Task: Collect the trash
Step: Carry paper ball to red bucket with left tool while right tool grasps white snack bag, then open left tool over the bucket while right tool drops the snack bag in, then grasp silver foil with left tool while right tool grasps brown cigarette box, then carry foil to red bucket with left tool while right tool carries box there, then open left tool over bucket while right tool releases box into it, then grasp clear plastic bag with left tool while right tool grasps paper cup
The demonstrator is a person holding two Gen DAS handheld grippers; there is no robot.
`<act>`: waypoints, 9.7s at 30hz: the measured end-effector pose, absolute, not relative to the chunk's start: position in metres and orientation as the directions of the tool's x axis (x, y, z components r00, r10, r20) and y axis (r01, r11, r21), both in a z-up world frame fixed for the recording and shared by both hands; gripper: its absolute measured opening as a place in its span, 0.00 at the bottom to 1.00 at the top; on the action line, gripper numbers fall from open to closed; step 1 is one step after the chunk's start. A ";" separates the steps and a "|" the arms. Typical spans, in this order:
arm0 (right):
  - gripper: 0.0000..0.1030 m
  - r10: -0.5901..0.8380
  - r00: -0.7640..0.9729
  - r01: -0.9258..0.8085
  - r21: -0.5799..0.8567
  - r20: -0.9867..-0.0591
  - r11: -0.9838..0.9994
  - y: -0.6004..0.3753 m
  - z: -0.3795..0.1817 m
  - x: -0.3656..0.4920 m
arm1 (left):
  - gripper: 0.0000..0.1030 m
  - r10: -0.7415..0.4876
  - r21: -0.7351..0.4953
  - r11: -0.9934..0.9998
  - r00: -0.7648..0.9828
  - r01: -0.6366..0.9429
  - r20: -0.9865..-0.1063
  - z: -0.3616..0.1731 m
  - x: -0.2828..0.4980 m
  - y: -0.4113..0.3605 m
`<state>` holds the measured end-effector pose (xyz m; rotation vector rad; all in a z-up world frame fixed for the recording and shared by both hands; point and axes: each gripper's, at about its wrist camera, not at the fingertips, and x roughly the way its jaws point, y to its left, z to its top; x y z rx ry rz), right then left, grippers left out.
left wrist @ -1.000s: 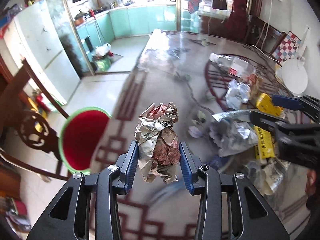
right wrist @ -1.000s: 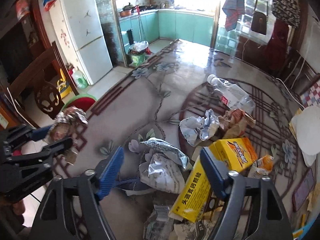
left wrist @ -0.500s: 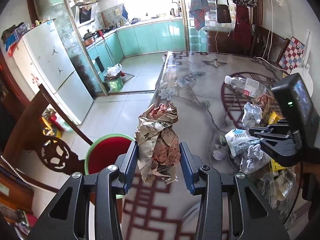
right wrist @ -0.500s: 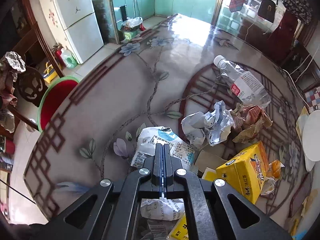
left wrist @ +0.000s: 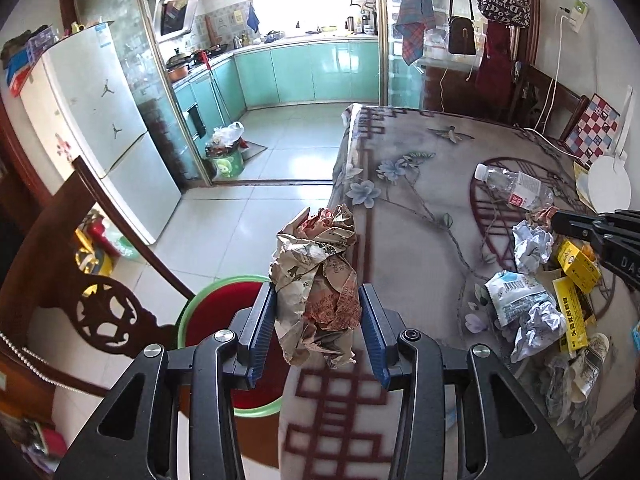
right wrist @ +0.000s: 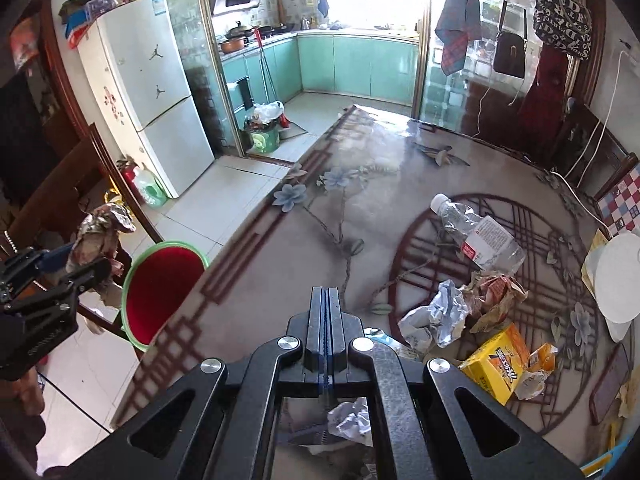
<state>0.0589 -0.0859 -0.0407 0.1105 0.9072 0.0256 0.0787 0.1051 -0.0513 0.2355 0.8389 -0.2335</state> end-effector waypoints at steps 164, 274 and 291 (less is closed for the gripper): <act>0.34 0.145 0.648 0.289 0.418 -0.748 0.862 -0.279 -0.109 -0.045 | 0.34 -0.379 -0.247 0.893 0.332 0.377 -0.864 -0.107 0.043 -0.038; 0.64 0.413 0.510 0.124 0.539 -0.755 0.833 0.026 -0.124 0.101 | 0.69 -0.319 -0.266 0.945 0.370 0.188 -0.873 -0.137 0.158 0.206; 0.64 0.151 0.573 0.430 0.452 -0.806 0.781 -0.152 -0.110 -0.062 | 0.76 -0.431 -0.278 0.830 0.239 0.483 -0.870 -0.128 0.069 0.055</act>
